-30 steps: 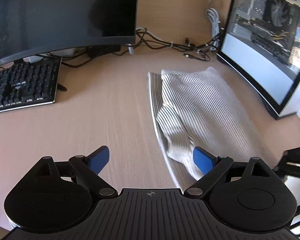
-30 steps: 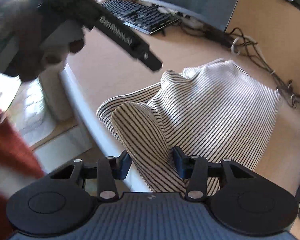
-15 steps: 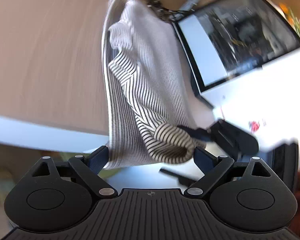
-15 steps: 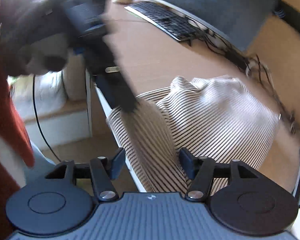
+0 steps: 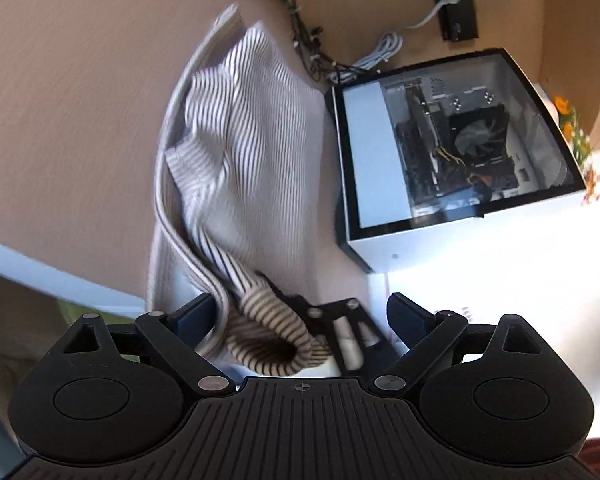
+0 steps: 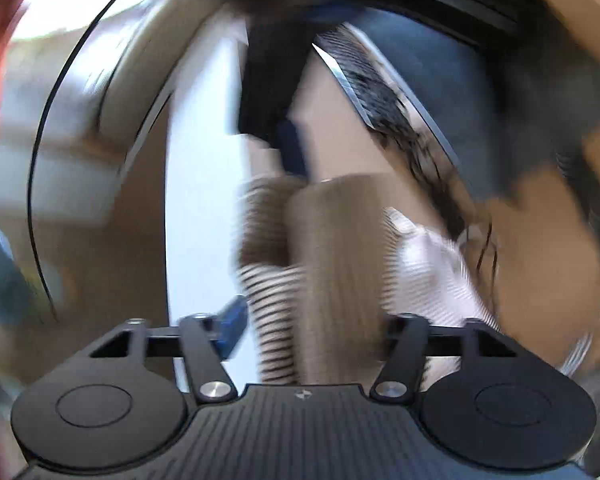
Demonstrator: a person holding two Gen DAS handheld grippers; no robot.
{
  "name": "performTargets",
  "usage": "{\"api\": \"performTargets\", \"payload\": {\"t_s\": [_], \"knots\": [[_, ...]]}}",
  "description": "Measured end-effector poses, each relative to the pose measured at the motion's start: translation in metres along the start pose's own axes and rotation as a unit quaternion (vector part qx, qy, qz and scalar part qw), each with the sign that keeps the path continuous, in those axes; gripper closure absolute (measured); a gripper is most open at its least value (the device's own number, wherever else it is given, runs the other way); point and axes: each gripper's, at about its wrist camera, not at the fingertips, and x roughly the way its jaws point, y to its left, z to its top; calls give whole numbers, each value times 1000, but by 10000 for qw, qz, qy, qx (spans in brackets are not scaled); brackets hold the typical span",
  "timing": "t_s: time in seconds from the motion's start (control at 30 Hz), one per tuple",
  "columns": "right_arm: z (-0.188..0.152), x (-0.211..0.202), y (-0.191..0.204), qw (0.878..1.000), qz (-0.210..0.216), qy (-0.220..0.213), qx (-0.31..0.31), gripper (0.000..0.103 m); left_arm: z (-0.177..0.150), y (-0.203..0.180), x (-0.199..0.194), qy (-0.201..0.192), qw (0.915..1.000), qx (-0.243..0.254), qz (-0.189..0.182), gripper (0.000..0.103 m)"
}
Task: Fold clothes
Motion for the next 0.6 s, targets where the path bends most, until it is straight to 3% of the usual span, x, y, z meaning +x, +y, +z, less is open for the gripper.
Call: {"api": "performTargets", "payload": {"t_s": [0.07, 0.1, 0.17, 0.2, 0.23, 0.27, 0.33, 0.4, 0.47, 0.6], "knots": [[7, -8, -35, 9903, 551, 273, 1249, 68, 6, -7, -18, -183, 9987, 413, 254, 6], [8, -8, -55, 9765, 834, 428, 1941, 69, 8, -14, -26, -258, 9951, 813, 506, 6], [-3, -1, -93, 9279, 1375, 678, 3397, 70, 8, -34, -36, -344, 9766, 1805, 1118, 5], [-13, 4, -112, 8922, 1650, 762, 4135, 71, 5, -44, -38, -343, 9607, 2368, 1409, 4], [-23, 9, -126, 8619, 1847, 809, 4652, 71, 0, -56, -37, -295, 9384, 3005, 1682, 4], [-33, 14, -137, 8308, 2025, 849, 5115, 71, -8, -65, -33, -227, 9108, 3651, 1912, 3], [-47, 21, -149, 7914, 2272, 894, 5605, 72, -26, -80, -14, -45, 8427, 4902, 2227, 2], [-48, 24, -149, 7900, 2344, 912, 5592, 72, -41, -85, 12, 158, 7754, 5864, 2339, 2], [-40, 25, -149, 8045, 2303, 980, 5386, 72, -49, -83, 38, 426, 7287, 6456, 2244, 2], [-26, 18, -142, 8426, 2112, 1076, 4835, 73, -56, -80, 78, 850, 6733, 7136, 1740, 3]]}}
